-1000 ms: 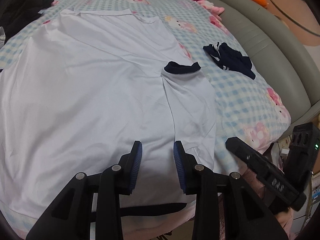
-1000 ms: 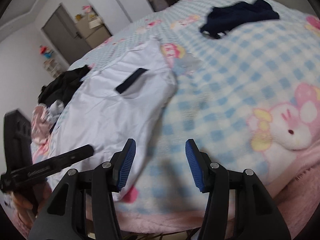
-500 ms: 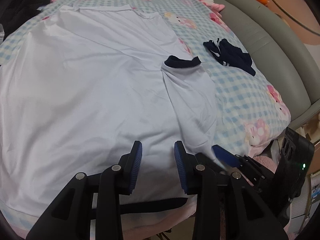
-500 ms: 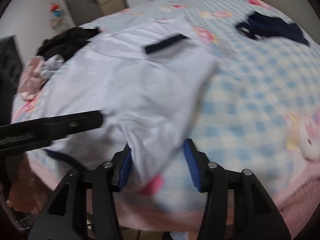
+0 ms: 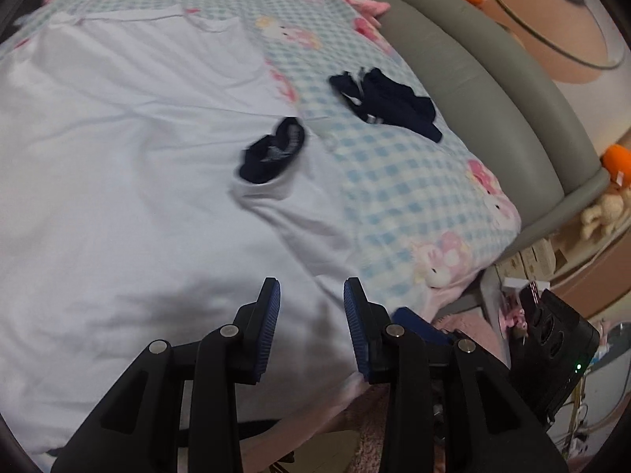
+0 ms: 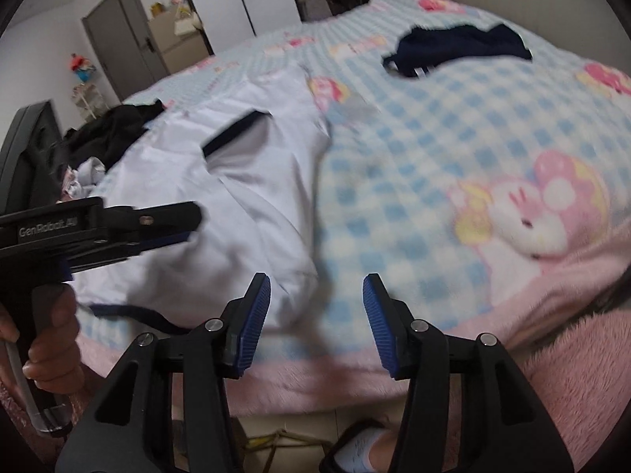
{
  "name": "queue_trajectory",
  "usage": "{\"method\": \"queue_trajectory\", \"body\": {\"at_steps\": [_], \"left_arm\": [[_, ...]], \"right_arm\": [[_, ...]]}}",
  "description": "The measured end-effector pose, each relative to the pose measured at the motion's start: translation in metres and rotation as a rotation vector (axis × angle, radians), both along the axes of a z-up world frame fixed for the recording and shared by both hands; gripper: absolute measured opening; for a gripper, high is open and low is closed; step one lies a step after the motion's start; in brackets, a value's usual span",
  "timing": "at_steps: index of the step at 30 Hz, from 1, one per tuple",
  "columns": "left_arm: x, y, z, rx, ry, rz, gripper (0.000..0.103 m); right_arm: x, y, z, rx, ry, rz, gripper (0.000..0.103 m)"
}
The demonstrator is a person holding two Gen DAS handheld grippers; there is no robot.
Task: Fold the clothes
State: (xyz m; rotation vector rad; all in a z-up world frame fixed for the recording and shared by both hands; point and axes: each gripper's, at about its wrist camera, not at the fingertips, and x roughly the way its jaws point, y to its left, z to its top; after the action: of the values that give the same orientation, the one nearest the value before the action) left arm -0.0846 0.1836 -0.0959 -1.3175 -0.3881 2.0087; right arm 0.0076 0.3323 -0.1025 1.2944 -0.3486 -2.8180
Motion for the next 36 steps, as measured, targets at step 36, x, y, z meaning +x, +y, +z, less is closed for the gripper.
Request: {"method": "queue_trajectory", "body": {"at_steps": [36], "left_arm": [[-0.035,-0.034,-0.005,-0.18,0.043,0.295,0.008]], "right_arm": [[-0.027,0.042,-0.007,-0.171,-0.016,-0.155,0.051]]}}
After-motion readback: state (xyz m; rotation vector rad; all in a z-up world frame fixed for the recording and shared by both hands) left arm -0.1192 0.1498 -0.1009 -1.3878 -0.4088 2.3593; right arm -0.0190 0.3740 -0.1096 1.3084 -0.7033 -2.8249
